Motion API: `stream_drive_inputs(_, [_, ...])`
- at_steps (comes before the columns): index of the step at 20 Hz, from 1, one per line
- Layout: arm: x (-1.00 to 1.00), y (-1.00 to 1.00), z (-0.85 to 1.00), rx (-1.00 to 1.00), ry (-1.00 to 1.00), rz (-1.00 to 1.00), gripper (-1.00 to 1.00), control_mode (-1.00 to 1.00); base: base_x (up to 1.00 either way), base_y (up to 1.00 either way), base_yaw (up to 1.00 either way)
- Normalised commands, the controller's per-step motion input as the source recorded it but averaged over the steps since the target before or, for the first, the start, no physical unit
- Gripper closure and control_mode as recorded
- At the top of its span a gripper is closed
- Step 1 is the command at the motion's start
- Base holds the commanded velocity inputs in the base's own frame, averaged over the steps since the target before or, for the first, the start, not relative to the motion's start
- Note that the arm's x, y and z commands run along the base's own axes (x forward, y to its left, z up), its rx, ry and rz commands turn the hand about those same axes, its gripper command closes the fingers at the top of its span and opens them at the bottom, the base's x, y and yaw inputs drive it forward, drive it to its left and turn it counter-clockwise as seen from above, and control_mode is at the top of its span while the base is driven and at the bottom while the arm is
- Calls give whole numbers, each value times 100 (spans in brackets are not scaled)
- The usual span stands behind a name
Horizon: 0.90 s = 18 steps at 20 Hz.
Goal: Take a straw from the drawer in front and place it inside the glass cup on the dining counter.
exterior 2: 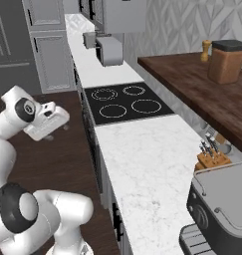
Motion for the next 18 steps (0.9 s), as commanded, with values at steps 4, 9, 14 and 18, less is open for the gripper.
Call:
stream_drive_inputs(4, [16,55,-86,-41,0,0,-100,-100,0,0,0])
stream_drive_inputs(9, [37,12,-81,-30,0,0,-100,-100,0,0,0])
stream_drive_inputs(14, [39,-26,-64,-23,0,-7,-100,-100,0,0,0])
stream_drive_inputs(18, [34,-43,-51,-17,0,-5,-100,-100,0,0,0])
